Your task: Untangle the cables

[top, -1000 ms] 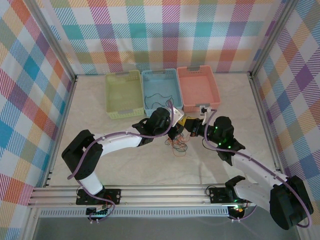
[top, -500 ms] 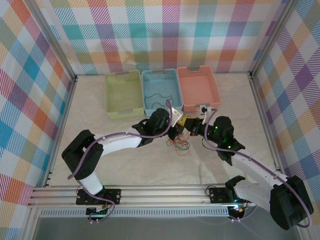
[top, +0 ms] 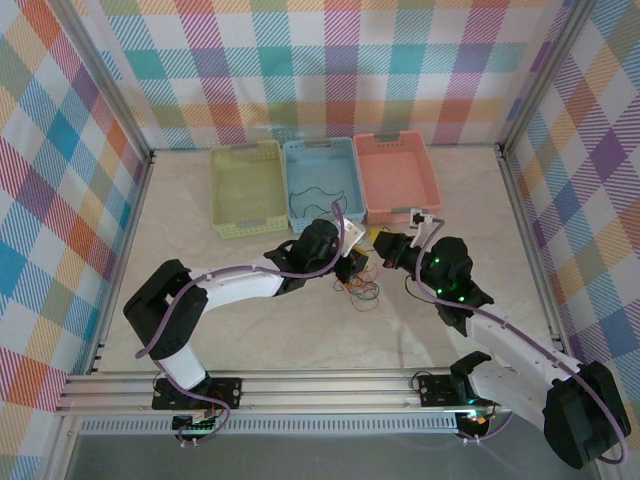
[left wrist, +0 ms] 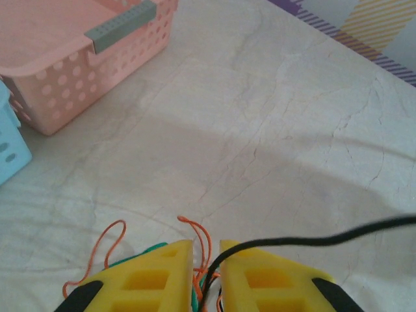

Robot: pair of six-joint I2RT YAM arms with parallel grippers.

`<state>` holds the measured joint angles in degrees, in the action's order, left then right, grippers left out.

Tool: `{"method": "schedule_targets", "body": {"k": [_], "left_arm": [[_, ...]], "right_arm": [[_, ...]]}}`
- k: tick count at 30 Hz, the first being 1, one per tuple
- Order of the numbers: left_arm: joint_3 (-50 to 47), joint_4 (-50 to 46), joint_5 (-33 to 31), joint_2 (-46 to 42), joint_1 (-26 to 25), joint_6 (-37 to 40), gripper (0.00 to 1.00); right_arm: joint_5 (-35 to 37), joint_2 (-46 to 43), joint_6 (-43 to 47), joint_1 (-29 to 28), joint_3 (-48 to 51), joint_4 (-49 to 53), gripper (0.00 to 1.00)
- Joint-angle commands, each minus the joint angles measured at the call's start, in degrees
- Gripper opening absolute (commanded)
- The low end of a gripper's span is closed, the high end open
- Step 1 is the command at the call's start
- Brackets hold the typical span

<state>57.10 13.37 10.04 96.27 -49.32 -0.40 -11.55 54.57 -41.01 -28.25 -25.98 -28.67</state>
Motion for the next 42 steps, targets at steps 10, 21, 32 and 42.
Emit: {"method": "schedule_targets", "body": {"k": [10, 21, 32, 42], "left_arm": [[-1.22, -0.53, 1.17, -0.16, -0.59, 0.60, 0.19], [-1.73, 0.08, 1.11, -0.30, -0.54, 0.50, 0.19], [-1.73, -0.09, 1.03, -0.29, -0.51, 0.49, 0.19], [-1.81, -0.18, 0.81, -0.37, -0.53, 0.40, 0.19]], "right_arm": [[-2.71, -0.42, -13.79, -0.40, -2.74, -4.10, 0.00], [-3.04, -5.28, -24.10, -0.40, -6.37, -1.00, 0.00], [-5.33, -5.38, -33.65, -0.40, -12.04, 2.44, 0.00], [-8.71, -6.45, -35.52, -0.40, -20.28, 1.97, 0.00]]}}
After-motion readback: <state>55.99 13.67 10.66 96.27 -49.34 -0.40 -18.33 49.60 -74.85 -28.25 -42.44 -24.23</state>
